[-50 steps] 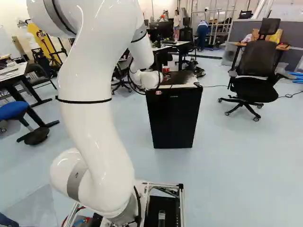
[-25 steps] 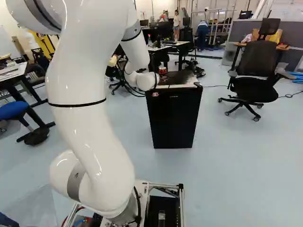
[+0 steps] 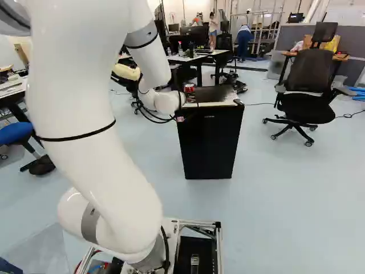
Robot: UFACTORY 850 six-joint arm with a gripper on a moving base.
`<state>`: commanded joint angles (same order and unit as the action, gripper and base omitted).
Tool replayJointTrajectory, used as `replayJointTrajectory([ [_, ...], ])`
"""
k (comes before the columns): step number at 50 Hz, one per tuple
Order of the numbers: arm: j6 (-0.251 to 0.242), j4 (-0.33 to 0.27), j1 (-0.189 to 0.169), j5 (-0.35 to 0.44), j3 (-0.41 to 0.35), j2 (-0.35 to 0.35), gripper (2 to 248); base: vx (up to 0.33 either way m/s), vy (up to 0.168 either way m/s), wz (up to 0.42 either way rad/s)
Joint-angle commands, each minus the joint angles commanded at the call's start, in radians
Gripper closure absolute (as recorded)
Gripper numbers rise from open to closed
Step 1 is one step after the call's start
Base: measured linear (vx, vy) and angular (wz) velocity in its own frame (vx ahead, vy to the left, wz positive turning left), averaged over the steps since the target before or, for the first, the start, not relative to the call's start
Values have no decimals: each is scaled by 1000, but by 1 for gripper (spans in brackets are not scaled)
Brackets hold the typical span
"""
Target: Grab a drink from the fridge
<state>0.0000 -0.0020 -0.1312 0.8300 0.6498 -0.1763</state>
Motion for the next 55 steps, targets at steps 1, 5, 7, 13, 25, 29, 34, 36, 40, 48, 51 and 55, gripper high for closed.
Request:
replayJointTrajectory([
  [1,0,0,2,1,-10,8,157,0,0,0],
  [5,0,0,11,3,-46,37,157,0,0,0],
  [7,0,0,15,5,-64,52,157,0,0,0],
  [13,0,0,29,9,-124,100,157,0,0,0],
  [25,0,1,54,18,-233,188,157,0,0,0],
  [29,0,1,62,20,-266,216,157,0,0,0],
  [34,0,1,72,23,-309,250,157,0,0,0],
  [36,0,1,75,24,-320,260,157,0,0,0],
  [40,0,1,81,26,-349,283,157,0,0,0],
  [48,0,1,93,30,-401,325,157,0,0,0],
  [51,0,1,98,32,-418,339,157,0,0,0],
  [55,0,2,103,34,-442,358,157,0,0,0],
])
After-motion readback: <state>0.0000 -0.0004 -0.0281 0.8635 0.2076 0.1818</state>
